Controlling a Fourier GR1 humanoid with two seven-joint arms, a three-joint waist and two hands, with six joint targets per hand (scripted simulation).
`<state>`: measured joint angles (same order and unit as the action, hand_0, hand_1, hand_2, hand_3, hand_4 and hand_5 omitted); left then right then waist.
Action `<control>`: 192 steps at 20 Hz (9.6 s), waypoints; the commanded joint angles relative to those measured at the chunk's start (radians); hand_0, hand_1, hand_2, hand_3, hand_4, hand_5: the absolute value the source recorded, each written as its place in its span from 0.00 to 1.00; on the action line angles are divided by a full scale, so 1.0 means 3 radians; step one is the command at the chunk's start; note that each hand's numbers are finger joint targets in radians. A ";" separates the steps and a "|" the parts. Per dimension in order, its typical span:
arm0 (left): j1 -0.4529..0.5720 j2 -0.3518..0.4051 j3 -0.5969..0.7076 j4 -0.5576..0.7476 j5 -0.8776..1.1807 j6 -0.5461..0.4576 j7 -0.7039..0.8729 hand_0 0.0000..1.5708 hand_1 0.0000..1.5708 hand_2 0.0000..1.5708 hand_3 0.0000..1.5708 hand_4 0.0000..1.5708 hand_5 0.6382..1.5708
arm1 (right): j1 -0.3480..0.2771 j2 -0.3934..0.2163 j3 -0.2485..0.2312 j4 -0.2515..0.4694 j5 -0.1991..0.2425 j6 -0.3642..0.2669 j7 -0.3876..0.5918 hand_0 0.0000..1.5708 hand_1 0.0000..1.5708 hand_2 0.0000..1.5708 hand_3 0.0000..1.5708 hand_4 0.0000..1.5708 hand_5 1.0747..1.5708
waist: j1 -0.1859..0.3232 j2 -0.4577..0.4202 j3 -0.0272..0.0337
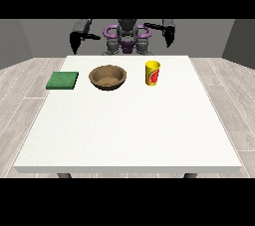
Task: Pick the cup and pour the ball into the bowl, then pick the bowl and place it on the pad
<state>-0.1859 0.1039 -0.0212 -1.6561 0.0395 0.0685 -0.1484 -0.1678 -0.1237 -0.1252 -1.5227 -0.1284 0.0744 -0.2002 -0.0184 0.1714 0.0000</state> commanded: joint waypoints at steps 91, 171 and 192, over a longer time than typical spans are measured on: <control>-0.2084 -0.0330 -0.2479 0.2650 -0.4942 0.0551 0.1892 0.00 0.00 1.00 1.00 0.79 0.82 | -0.1142 -0.1088 -0.0754 0.2953 -0.0227 0.0937 -0.0828 0.00 0.00 0.00 0.12 0.00 0.90 | -0.0105 -0.0404 0.0002; -0.1247 -0.0163 0.0050 0.1228 -0.1020 0.0026 0.0003 0.00 0.00 0.00 0.00 0.00 0.99 | -0.1779 -0.0104 -0.0703 0.3524 -0.0520 -0.0057 -0.0687 0.00 0.00 0.00 0.00 0.23 0.95 | 0.0693 0.0236 0.0002; -0.1119 0.0129 0.0535 0.1877 -0.0806 0.0015 -0.0344 0.00 0.00 0.00 0.00 0.00 1.00 | -0.2258 -0.0318 -0.0287 0.3318 -0.0145 -0.0710 0.1049 1.00 1.00 1.00 1.00 0.67 0.96 | 0.0206 -0.0250 -0.0002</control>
<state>-0.5239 0.1233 0.1118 -1.1461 -0.2130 0.0746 -0.2235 -0.7741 -0.2055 -0.2129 -0.4957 -0.1566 -0.1434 -0.0160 0.0786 0.1133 -0.0015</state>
